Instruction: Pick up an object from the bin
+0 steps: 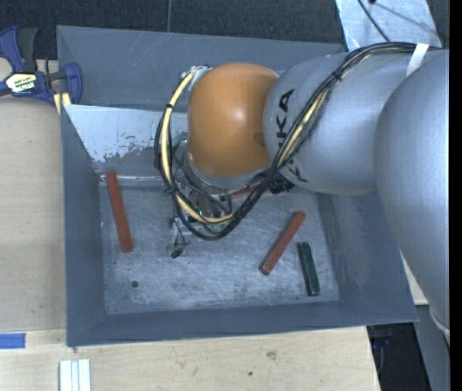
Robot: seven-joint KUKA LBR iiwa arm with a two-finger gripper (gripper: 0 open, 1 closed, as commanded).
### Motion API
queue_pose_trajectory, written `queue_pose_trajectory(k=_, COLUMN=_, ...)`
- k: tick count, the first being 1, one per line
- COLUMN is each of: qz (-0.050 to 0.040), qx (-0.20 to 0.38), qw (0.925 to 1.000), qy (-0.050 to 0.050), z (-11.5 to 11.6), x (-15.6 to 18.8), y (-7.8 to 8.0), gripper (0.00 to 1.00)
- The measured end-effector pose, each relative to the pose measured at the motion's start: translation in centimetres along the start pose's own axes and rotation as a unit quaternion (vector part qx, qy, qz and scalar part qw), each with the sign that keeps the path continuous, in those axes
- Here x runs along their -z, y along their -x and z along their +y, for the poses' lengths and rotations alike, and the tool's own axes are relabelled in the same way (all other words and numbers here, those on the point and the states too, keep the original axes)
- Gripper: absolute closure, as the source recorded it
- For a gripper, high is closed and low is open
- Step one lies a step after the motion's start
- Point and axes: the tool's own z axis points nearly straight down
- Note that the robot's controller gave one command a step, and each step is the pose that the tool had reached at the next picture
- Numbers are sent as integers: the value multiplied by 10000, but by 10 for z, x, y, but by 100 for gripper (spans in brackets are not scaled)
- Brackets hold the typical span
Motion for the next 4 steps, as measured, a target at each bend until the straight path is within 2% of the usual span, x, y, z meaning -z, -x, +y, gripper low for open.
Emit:
queue_pose_trajectory(k=1, qz=-32, qx=69, qw=10000, qy=-8, z=-44, x=-91, y=63, gripper=0)
queue_pose_trajectory(k=4, qz=-52, qx=49, qw=10000, qy=14, z=-44, x=-89, y=66, gripper=0)
